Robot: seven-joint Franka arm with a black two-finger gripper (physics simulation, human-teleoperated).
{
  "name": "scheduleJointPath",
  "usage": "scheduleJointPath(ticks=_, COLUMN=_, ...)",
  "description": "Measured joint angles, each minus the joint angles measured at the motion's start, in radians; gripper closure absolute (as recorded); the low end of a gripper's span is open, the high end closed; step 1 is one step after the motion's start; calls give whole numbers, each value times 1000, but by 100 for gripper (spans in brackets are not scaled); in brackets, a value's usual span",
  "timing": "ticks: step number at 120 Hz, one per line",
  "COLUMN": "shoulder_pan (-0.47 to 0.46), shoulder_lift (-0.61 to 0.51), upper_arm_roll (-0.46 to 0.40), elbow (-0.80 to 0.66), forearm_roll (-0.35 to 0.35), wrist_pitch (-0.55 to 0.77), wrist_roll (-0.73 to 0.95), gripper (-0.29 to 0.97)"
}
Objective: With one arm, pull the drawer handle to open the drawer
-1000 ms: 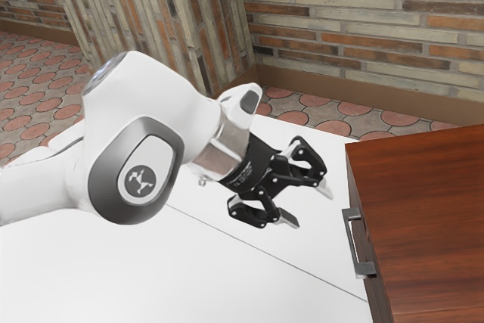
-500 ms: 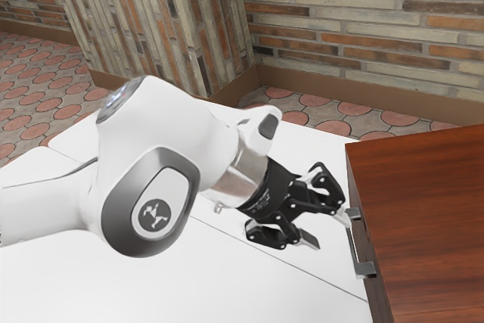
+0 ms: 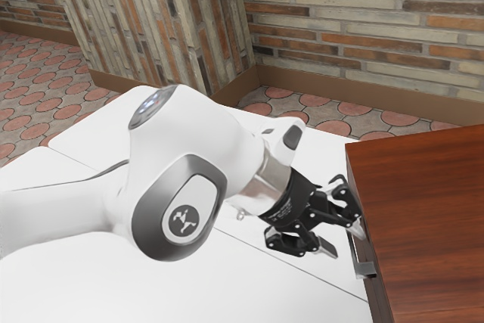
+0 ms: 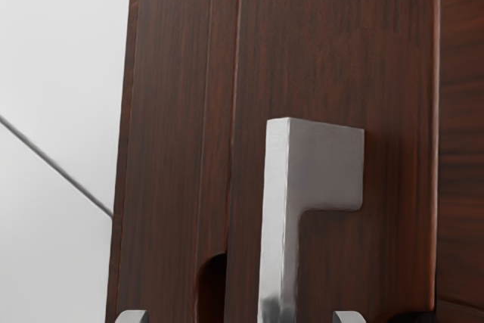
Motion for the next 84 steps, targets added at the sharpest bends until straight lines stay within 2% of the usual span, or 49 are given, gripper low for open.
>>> scheduleJointPath(ticks=52, shoulder_pan=2, shoulder_lift=-3, upper_arm_roll=2, elbow=-1, forearm_roll=-3, wrist_pitch=0, wrist_roll=5, gripper=59)
scheduleJointPath(ticks=84, shoulder_pan=1, shoulder_lift=-24, upper_arm_roll=-1, elbow=-10, forearm_roll=-2, wrist_pitch=-3, wrist_roll=6, gripper=64)
